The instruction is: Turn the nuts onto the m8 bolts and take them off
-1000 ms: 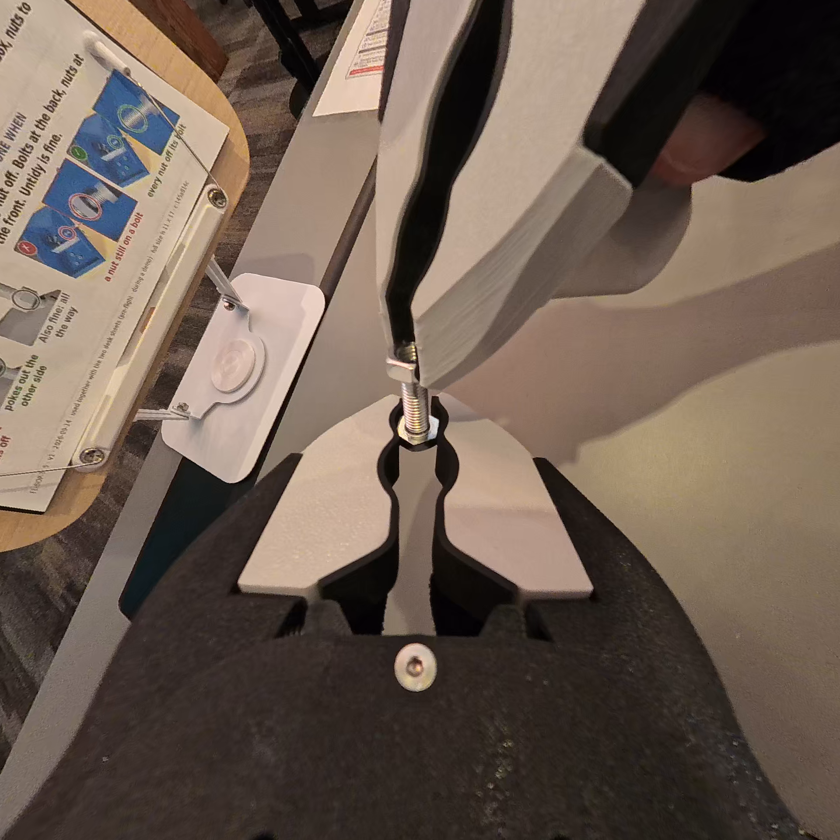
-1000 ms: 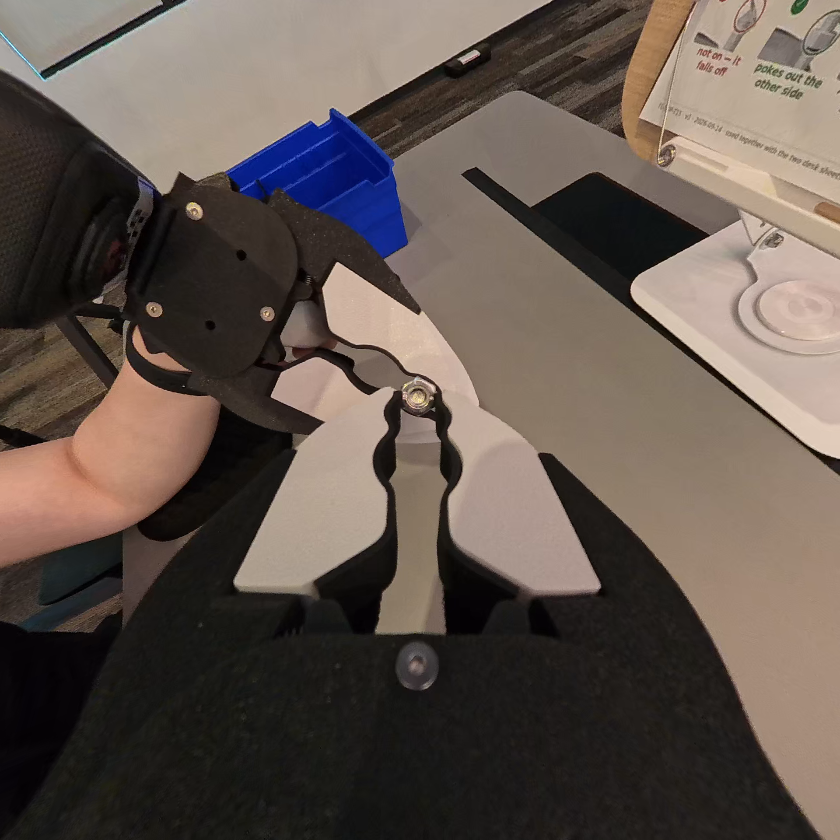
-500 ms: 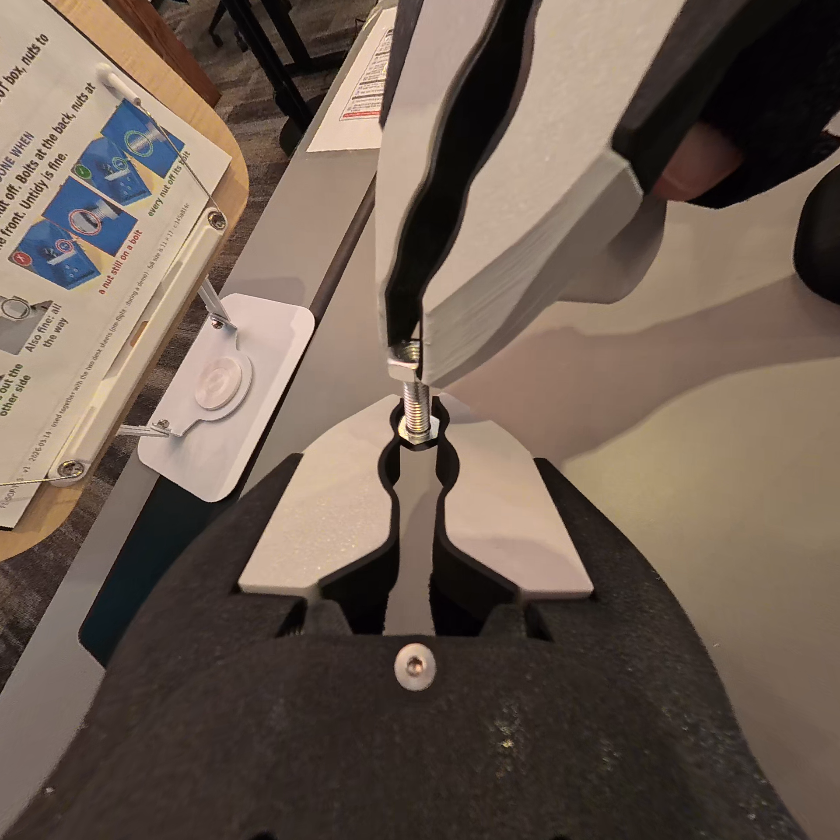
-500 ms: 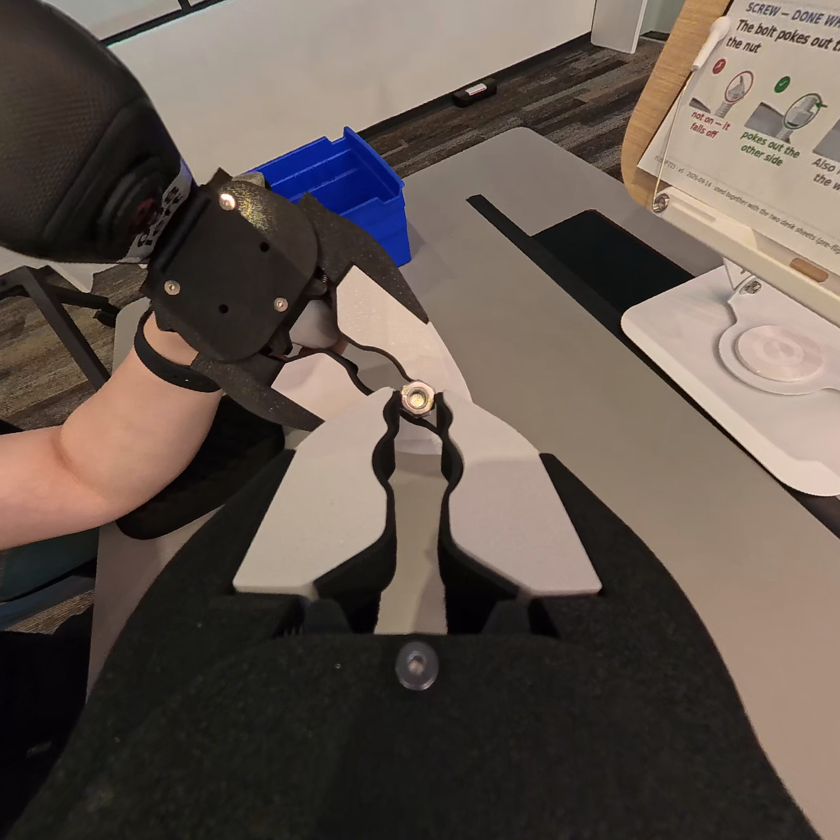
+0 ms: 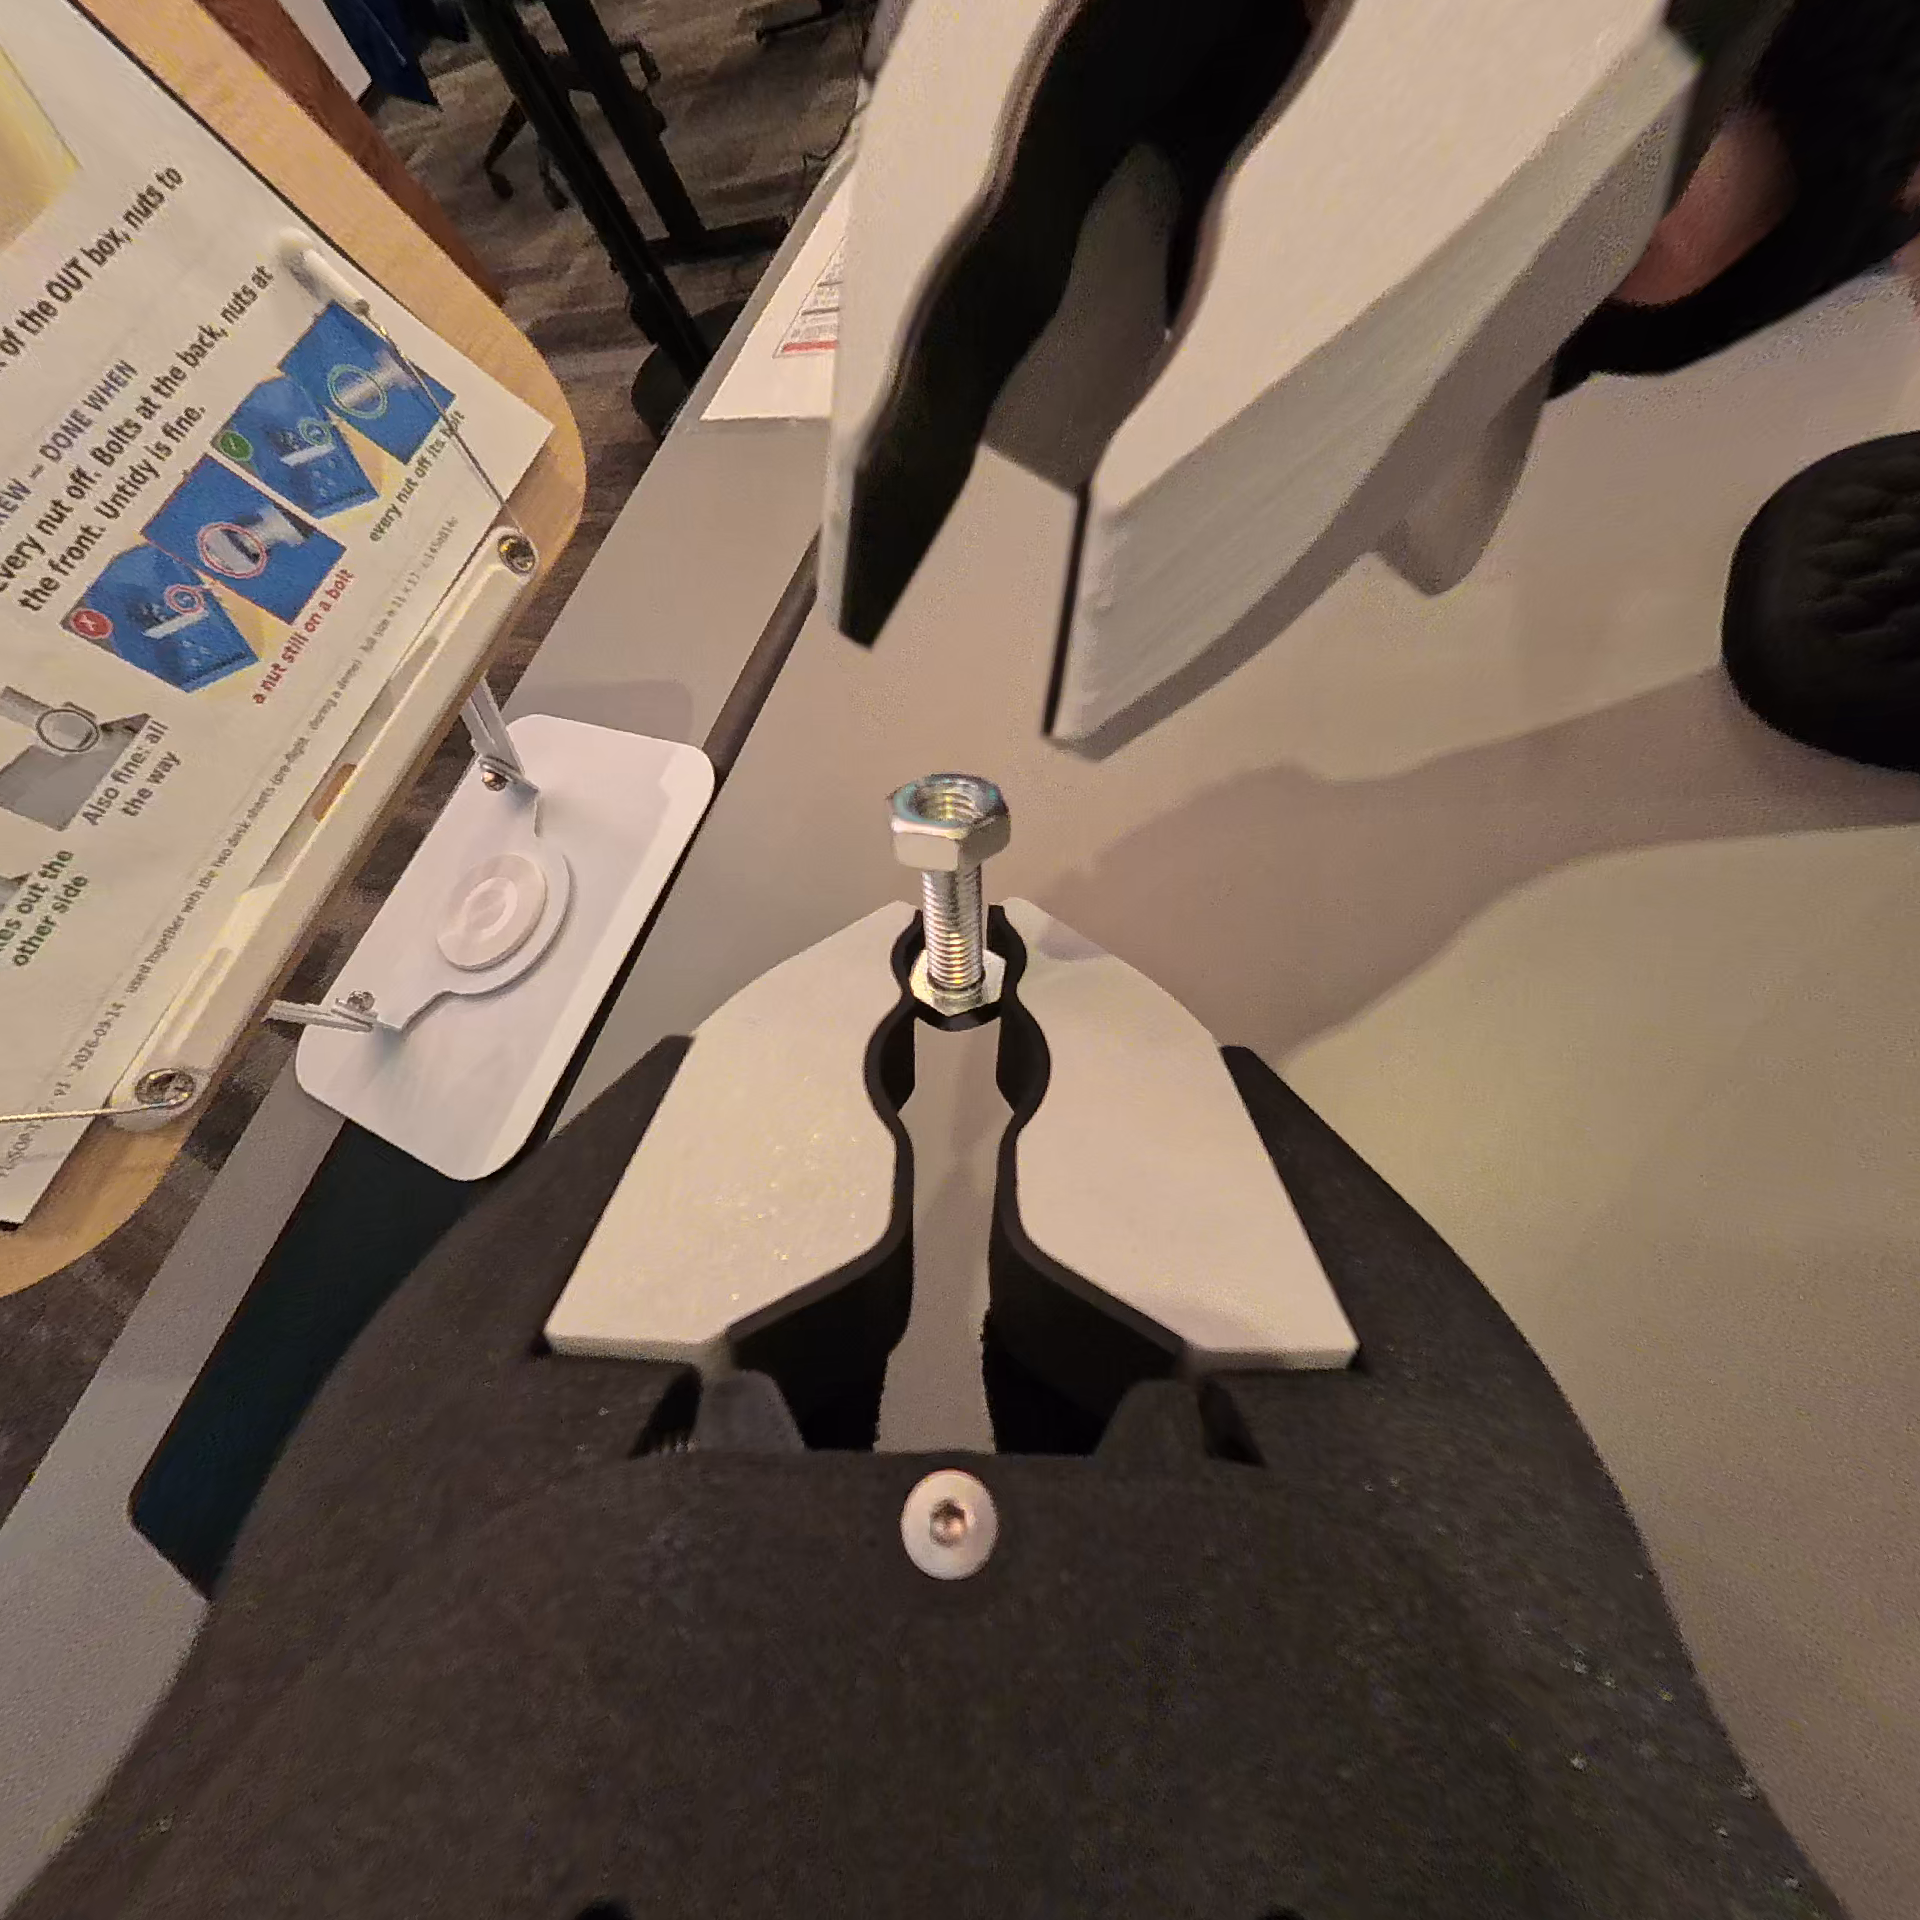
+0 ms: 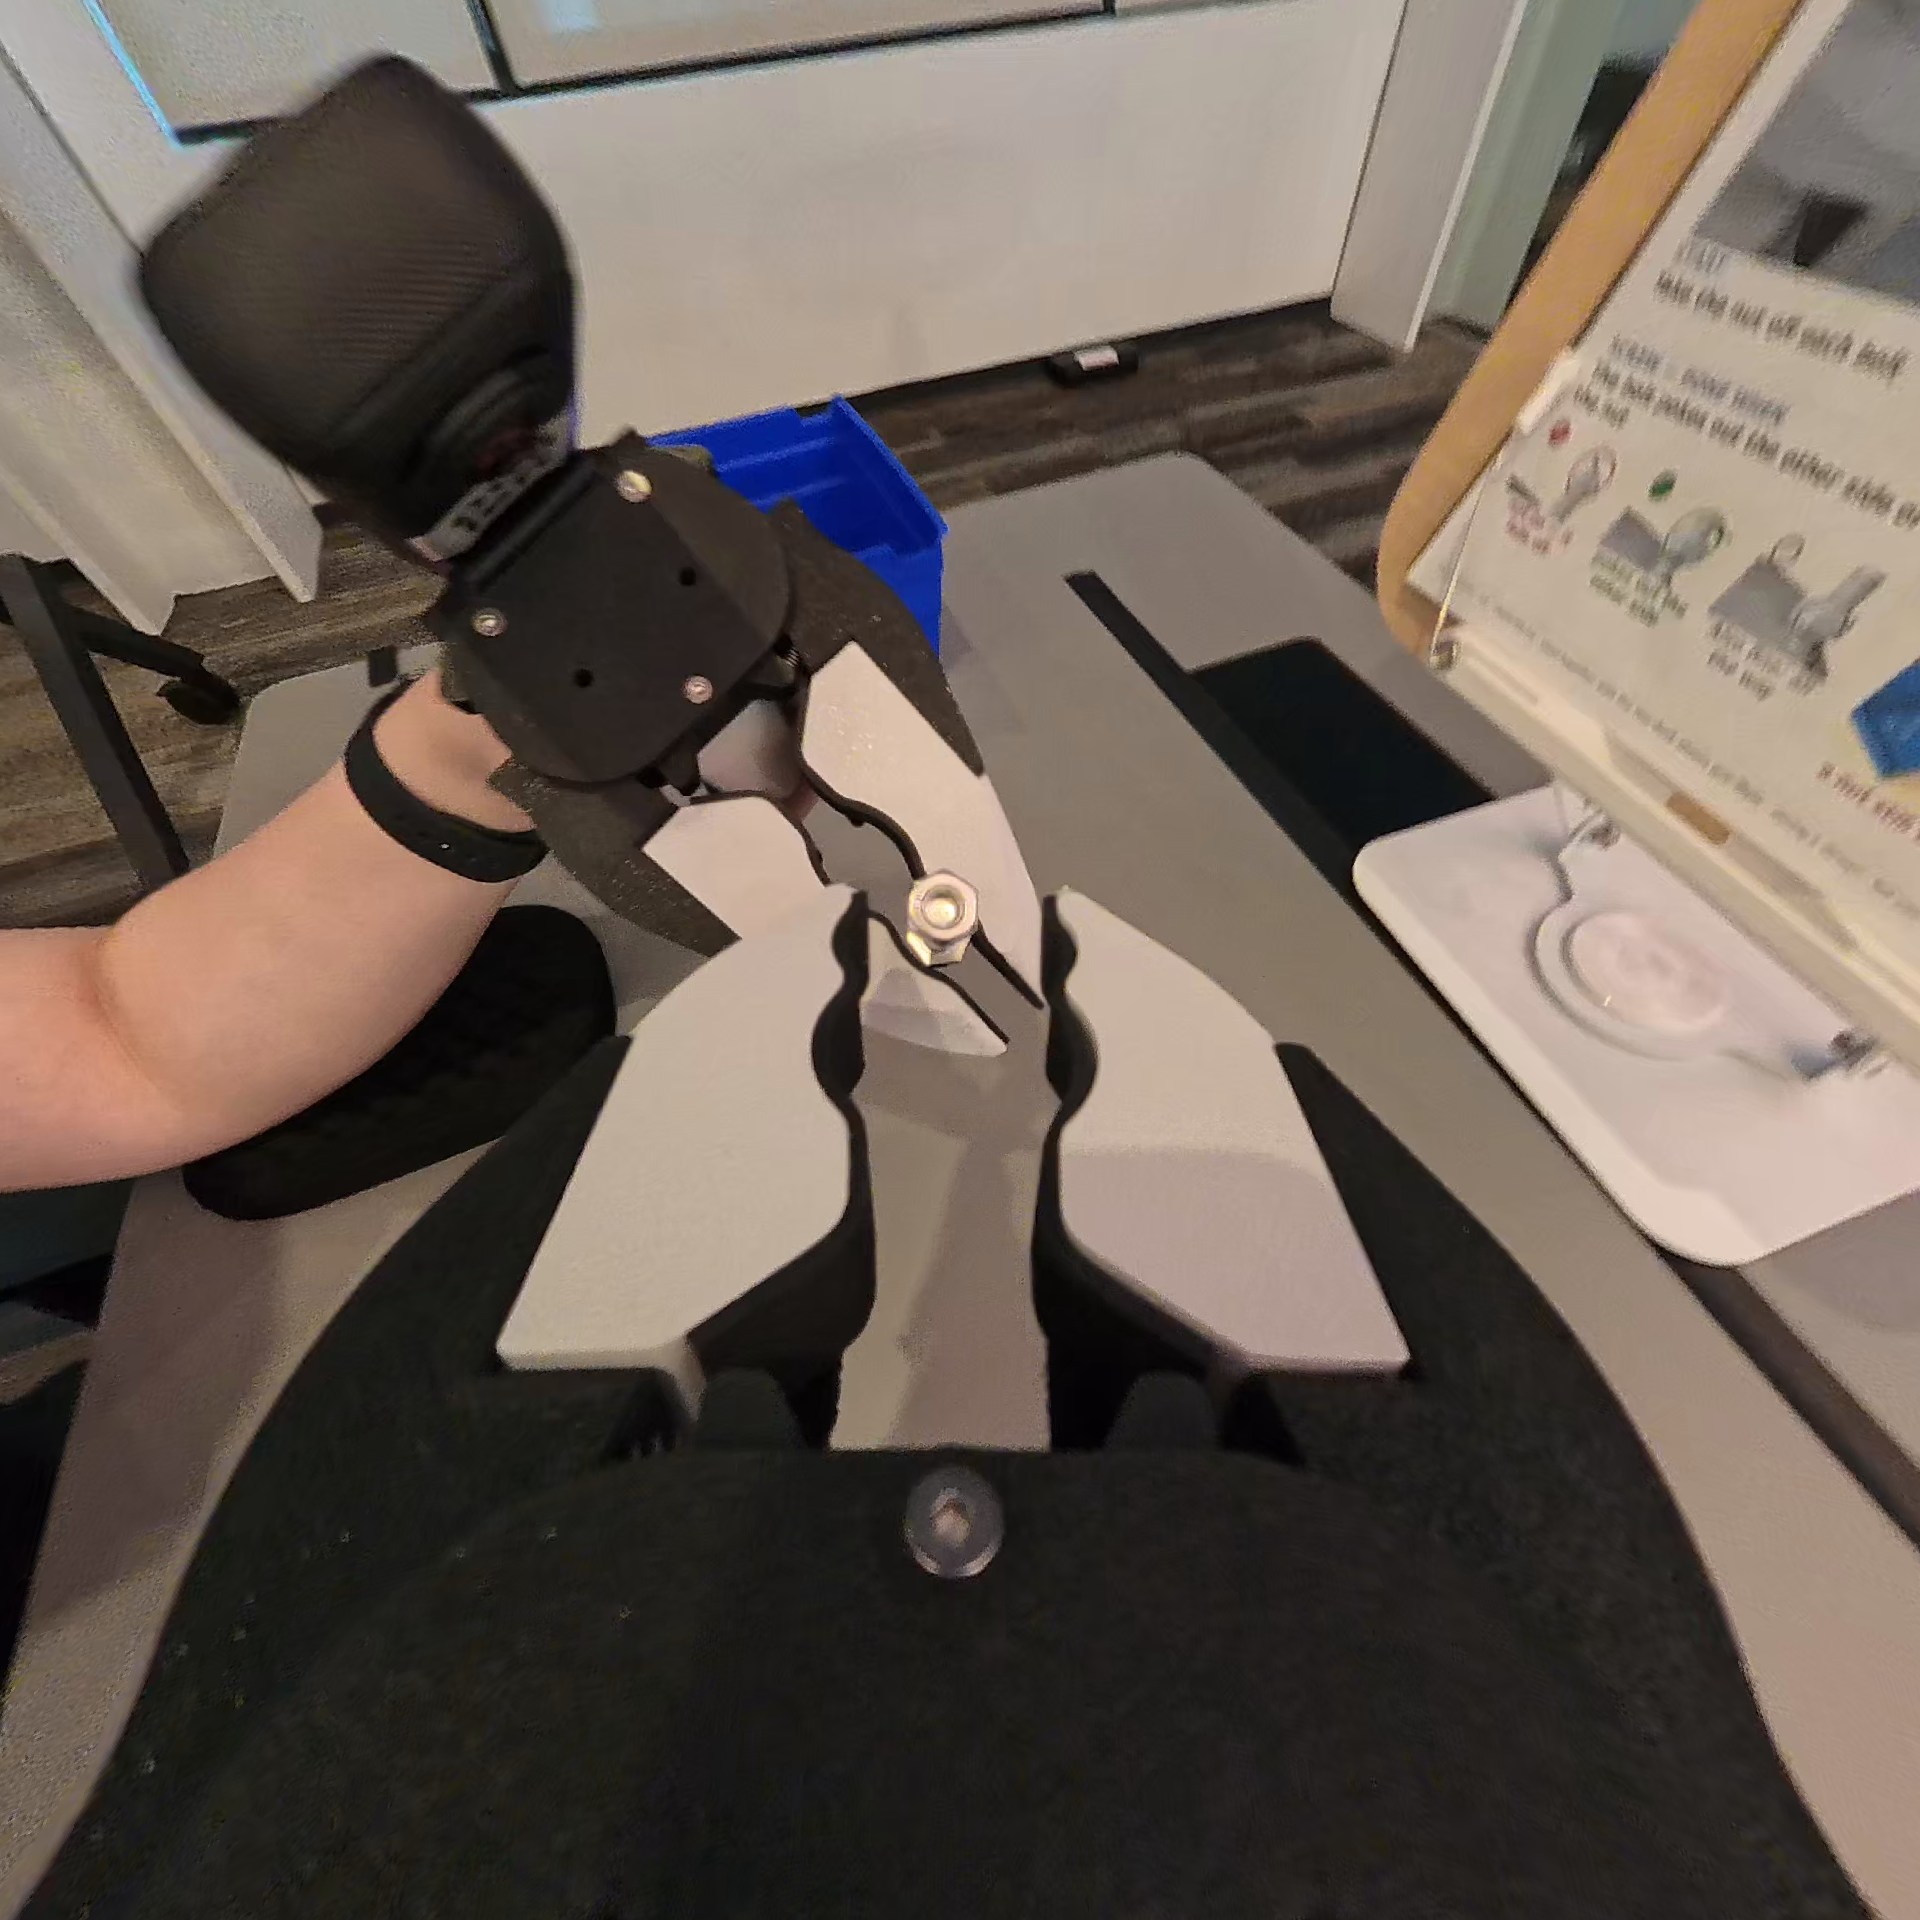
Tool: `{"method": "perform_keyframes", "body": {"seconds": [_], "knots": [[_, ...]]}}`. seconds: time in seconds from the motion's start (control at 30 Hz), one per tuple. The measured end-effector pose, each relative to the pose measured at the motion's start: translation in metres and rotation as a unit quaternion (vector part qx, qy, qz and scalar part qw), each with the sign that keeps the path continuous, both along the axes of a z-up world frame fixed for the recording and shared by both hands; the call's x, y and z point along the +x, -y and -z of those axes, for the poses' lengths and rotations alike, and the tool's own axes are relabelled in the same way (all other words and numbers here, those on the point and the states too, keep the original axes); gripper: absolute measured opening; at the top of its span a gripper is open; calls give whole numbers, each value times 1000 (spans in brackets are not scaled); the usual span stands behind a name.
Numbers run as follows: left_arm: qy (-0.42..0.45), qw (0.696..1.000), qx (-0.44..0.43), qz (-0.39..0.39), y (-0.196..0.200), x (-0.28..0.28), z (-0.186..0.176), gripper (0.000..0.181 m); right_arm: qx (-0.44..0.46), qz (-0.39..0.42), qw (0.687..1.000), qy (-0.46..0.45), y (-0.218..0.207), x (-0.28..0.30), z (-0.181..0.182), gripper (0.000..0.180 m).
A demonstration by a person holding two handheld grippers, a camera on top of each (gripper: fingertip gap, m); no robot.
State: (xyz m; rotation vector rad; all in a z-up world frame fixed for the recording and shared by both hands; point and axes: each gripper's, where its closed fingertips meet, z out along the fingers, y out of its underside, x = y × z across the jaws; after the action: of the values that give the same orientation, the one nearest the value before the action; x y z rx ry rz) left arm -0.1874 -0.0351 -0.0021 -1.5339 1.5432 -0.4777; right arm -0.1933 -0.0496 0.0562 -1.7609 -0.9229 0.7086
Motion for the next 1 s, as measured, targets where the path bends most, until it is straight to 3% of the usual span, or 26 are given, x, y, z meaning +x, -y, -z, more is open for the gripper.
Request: {"method": "perform_keyframes", "body": {"seconds": [0.2,0.5,1.0], "knots": [[37,998,-13,44,13,1,-11,11,108,-83,991,0,23,0,-21,36],[84,982,-54,158,54,7,-26,11,186,-182,965,-22,52,-11,-28,32],[93,973,-58,206,75,10,-32,10,170,-247,952,-59,63,-20,-19,20]]}}
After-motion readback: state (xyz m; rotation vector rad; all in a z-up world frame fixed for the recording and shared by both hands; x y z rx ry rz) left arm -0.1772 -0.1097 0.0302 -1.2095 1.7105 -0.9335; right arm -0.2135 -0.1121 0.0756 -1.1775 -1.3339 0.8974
